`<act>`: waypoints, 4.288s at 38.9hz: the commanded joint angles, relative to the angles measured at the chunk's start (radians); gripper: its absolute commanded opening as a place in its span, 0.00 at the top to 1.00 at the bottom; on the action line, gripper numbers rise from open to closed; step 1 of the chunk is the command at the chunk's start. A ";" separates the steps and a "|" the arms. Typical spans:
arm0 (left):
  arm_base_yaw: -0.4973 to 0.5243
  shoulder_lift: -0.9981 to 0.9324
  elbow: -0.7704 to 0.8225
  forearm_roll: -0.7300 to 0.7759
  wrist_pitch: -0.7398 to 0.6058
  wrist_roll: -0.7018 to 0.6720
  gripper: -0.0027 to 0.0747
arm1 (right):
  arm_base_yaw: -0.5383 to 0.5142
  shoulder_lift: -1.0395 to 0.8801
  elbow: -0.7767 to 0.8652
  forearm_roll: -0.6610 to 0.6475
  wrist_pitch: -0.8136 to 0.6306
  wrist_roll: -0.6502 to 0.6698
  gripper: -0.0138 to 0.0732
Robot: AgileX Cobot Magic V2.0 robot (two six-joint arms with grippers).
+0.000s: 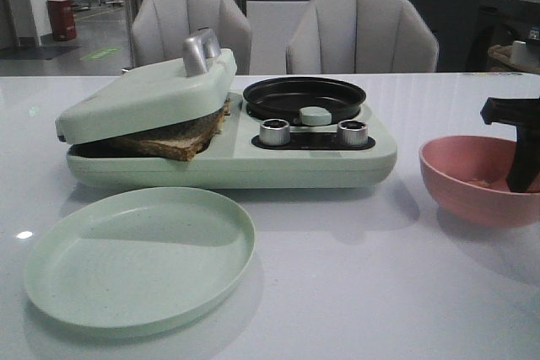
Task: Make breakfast with bread and shrimp
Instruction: 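Grasp the pink bowl rim with the right gripper and lift it, then tilt the pink bowl over the black pan to pour the shrimp, then lower the pink bowl back onto the table and release it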
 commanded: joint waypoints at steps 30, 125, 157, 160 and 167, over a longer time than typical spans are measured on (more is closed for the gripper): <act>-0.001 0.010 -0.026 -0.007 -0.074 -0.012 0.82 | 0.128 -0.057 -0.463 0.148 -0.179 -0.013 0.67; -0.001 0.010 -0.026 -0.007 -0.074 -0.012 0.82 | 0.271 -0.194 -0.260 0.015 -0.445 0.027 0.67; -0.001 0.010 -0.026 -0.007 -0.074 -0.012 0.82 | 0.033 -0.226 0.013 -0.041 -0.019 0.028 0.66; -0.001 0.010 -0.026 -0.007 -0.074 -0.012 0.82 | 0.033 -0.195 0.016 -0.041 -0.017 0.028 0.66; -0.001 0.010 -0.026 -0.007 -0.074 -0.012 0.82 | 0.033 -0.146 0.016 -0.042 -0.014 0.028 0.64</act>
